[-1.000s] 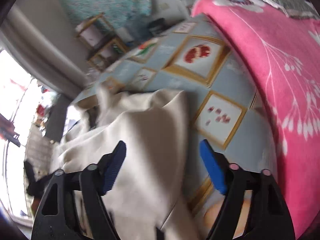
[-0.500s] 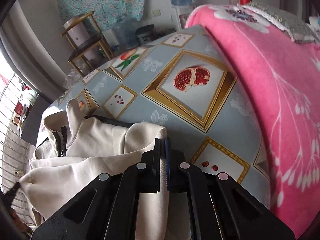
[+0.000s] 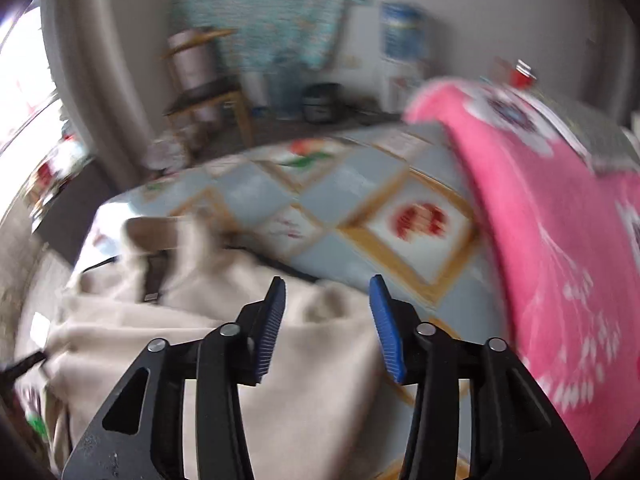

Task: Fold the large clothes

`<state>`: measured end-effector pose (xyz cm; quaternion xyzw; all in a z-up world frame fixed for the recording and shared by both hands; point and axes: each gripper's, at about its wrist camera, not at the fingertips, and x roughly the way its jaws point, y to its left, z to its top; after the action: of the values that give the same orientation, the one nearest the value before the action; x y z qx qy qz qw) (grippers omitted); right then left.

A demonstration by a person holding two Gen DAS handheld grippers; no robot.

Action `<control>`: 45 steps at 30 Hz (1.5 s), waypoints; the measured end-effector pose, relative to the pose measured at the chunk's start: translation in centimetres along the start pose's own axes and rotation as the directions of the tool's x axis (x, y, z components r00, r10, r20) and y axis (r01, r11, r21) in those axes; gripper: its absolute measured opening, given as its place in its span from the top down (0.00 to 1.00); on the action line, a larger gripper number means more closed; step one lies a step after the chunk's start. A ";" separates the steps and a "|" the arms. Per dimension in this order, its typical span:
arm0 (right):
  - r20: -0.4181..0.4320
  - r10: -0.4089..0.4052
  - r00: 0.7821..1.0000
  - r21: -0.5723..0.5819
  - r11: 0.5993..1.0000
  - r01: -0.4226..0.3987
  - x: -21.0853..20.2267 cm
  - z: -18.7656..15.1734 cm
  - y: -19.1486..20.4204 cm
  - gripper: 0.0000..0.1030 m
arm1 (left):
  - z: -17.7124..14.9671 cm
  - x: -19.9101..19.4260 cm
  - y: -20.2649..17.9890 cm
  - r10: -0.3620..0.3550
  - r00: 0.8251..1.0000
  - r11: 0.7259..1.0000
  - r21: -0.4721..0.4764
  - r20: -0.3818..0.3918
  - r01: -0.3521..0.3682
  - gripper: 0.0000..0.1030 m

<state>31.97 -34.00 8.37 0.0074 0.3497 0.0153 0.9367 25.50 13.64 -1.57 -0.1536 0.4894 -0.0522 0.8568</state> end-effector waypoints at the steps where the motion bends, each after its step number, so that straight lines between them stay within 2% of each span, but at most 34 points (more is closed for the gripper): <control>1: -0.019 0.088 0.996 -0.070 0.994 -0.089 -0.1 0.4 2.6 0.47 | -0.1 -0.2 -0.1 -0.001 1.000 1.000 0.006 0.007 0.001 0.98; 3: -0.069 0.217 0.974 -0.174 0.958 -0.226 0.2 0.6 7.1 0.44 | -0.2 -0.1 -0.4 0.007 1.000 1.000 0.015 0.014 -0.007 0.98; 4: -0.122 0.284 0.951 -0.245 0.920 -0.306 0.8 0.6 10.4 0.41 | -0.3 -0.1 -0.5 0.013 1.000 1.000 0.020 0.015 -0.014 0.98; 6: -0.213 0.350 0.912 -0.350 0.844 -0.406 2.1 0.1 15.6 0.40 | -0.4 0.1 -0.7 0.027 0.999 0.999 0.027 0.019 -0.028 0.98; 9: -0.352 0.356 0.866 -0.474 0.729 -0.493 5.5 -1.2 23.4 0.40 | -0.4 0.3 -0.6 0.033 0.999 0.999 0.023 0.029 -0.034 0.98; 11: -0.422 0.319 0.849 -0.518 0.683 -0.515 7.7 -2.1 26.9 0.42 | -0.4 0.5 -0.5 0.032 0.999 0.999 0.022 0.030 -0.033 0.98; 12: -0.441 0.297 0.847 -0.537 0.669 -0.514 8.5 -2.5 28.0 0.44 | -0.5 0.6 -0.4 0.034 0.999 0.999 0.025 0.029 -0.035 0.98; 14: -0.480 0.237 0.844 -0.578 0.639 -0.508 10.1 -3.6 29.8 0.53 | -0.7 0.8 -0.7 0.043 0.999 0.998 0.041 0.029 -0.044 0.98; 16: -0.521 0.204 0.828 -0.591 0.614 -0.523 11.1 -4.6 30.4 0.68 | -0.9 1.0 -0.9 0.055 0.998 0.996 0.065 0.033 -0.057 0.98; 17: -0.523 0.180 0.833 -0.610 0.604 -0.513 11.2 -5.2 30.6 0.74 | -1.1 1.1 -0.9 0.057 0.998 0.995 0.073 0.036 -0.060 0.98; 18: -0.507 0.153 0.848 -0.639 0.594 -0.490 11.3 -5.8 30.7 0.83 | -1.1 1.2 -0.9 0.057 0.998 0.995 0.078 0.040 -0.060 0.98; 19: -0.489 0.151 0.859 -0.653 0.589 -0.475 11.0 -5.9 30.8 0.98 | -1.1 1.2 -0.9 0.051 0.998 0.995 0.079 0.048 -0.055 0.98; 20: -0.483 0.158 0.861 -0.653 0.591 -0.474 10.6 -5.8 31.0 0.98 | -1.0 1.0 -0.9 0.045 0.997 0.996 0.078 0.060 -0.050 0.98; 22: -0.421 0.179 0.889 -0.677 0.591 -0.439 9.0 -5.0 31.5 0.98 | -0.5 -0.1 -1.2 0.047 0.993 0.994 0.088 0.112 -0.057 0.98; 25: -0.376 0.219 0.900 -0.673 0.603 -0.428 7.9 -3.3 32.3 0.98 | 0.4 -1.9 -2.0 0.066 0.979 0.989 0.120 0.191 -0.090 0.98; 28: -0.362 0.217 0.907 -0.665 0.621 -0.414 9.2 -2.9 33.4 0.95 | 0.8 -1.1 -1.7 0.113 0.980 0.981 0.136 0.166 -0.137 0.98; 30: -0.384 0.176 0.907 -0.664 0.630 -0.403 11.0 -3.8 33.7 0.88 | 0.7 0.7 -0.8 0.114 0.991 0.984 0.128 0.074 -0.123 0.97; 31: -0.394 0.149 0.907 -0.666 0.635 -0.393 11.8 -4.4 33.8 0.79 | 0.6 1.1 -0.4 0.110 0.993 0.986 0.118 0.051 -0.116 0.95; 32: -0.394 0.138 0.909 -0.661 0.645 -0.385 12.1 -4.8 33.2 0.74 | 0.5 1.0 -0.1 0.113 0.992 0.988 0.102 0.053 -0.118 0.95; 34: -0.364 0.157 0.918 -0.626 0.688 -0.367 11.0 -3.9 31.4 0.54 | 0.4 0.1 0.4 0.104 0.991 0.990 0.088 0.088 -0.112 0.91; 37: -0.274 0.254 0.928 -0.474 0.803 -0.360 7.1 -0.3 25.7 0.33 | 0.7 -1.9 0.9 0.067 0.984 0.995 0.064 0.164 -0.078 0.88; 39: -0.187 0.270 0.945 -0.352 0.879 -0.321 4.7 1.9 20.4 0.28 | 1.1 -2.5 0.7 0.038 0.982 0.997 0.063 0.186 -0.050 0.88; 40: -0.137 0.253 0.958 -0.260 0.924 -0.281 3.7 2.9 16.5 0.25 | 1.4 -2.5 0.3 0.022 0.982 0.997 0.069 0.187 -0.035 0.88; 42: -0.091 0.180 0.979 -0.095 0.977 -0.188 3.2 3.9 9.5 0.25 | 1.8 -1.7 -0.9 -0.006 0.986 0.996 0.094 0.166 -0.010 0.88; 44: -0.109 0.081 0.991 0.052 0.996 -0.076 3.9 3.6 3.2 0.26 | 1.9 -0.8 -2.3 -0.027 0.990 0.991 0.131 0.139 0.009 0.88; 45: -0.124 0.033 0.992 0.108 0.994 -0.019 4.4 3.1 0.5 0.31 | 1.8 -0.2 -2.8 -0.025 0.992 0.989 0.146 0.122 0.007 0.88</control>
<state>37.30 -33.38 7.86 0.0609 0.4083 0.0092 0.9108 27.16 11.38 0.33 -0.0974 0.4292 -0.0849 0.8939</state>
